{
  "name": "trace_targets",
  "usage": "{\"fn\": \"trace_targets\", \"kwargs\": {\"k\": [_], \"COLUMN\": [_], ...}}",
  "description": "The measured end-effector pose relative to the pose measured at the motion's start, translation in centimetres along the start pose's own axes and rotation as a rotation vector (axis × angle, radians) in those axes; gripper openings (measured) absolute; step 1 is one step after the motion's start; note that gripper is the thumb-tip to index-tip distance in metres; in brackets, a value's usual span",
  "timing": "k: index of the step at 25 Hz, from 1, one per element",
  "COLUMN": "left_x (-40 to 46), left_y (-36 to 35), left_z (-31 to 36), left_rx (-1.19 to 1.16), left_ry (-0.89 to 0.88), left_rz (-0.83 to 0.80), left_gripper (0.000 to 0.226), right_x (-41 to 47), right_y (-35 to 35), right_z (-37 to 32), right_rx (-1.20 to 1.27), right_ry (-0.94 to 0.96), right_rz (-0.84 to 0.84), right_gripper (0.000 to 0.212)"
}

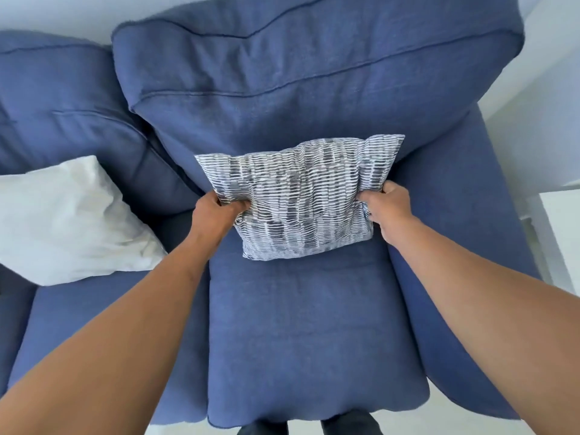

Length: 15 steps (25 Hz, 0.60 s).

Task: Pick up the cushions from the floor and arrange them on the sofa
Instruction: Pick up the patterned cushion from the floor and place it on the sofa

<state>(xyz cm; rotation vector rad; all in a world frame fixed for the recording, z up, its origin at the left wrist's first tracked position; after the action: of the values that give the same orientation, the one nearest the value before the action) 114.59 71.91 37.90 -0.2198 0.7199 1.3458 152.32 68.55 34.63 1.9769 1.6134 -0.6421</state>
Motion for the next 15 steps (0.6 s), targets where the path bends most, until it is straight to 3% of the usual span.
{"fn": "trace_targets", "kwargs": {"k": [5,9,11,14,15], "left_x": [2.9,3.4,3.4,3.3,3.3], "left_y": [-0.6,0.4,1.2,2.4,2.9], "left_z": [-0.3,2.1,2.9,5.3,5.8], "left_rx": [-0.017,-0.032,-0.186,-0.289,-0.301], "left_ry": [0.015,-0.009,0.015,-0.082,-0.122], "left_rz": [0.073,0.09,0.11,0.153,0.177], "left_gripper": [0.01,0.02,0.027,0.003,0.008], "right_x": [3.0,3.3,3.5,3.8,3.9], "right_y": [-1.2,0.1,0.8,0.9,1.3], "right_z": [0.5,-3.3,-4.9,-6.4,-6.8], "right_rx": [-0.037,0.14,0.198,0.214,0.217], "right_ry": [-0.038,0.063,0.085,0.097,0.109], "right_rz": [-0.084,-0.015,0.002,-0.065,-0.068], "right_gripper": [0.024,0.019,0.017,0.006,0.014]}}
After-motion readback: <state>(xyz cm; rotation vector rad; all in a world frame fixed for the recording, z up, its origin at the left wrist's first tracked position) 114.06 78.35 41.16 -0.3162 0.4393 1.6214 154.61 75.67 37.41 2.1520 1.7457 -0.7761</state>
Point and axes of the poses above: each hand's wrist, its own x-axis towards the middle knuckle, its own y-axis out of the back of the hand, z = x × y, the point moved 9 cm from there along x, towards the middle knuckle, and after that the axes turned 14 degrees about -z, right-handed, at the moved point
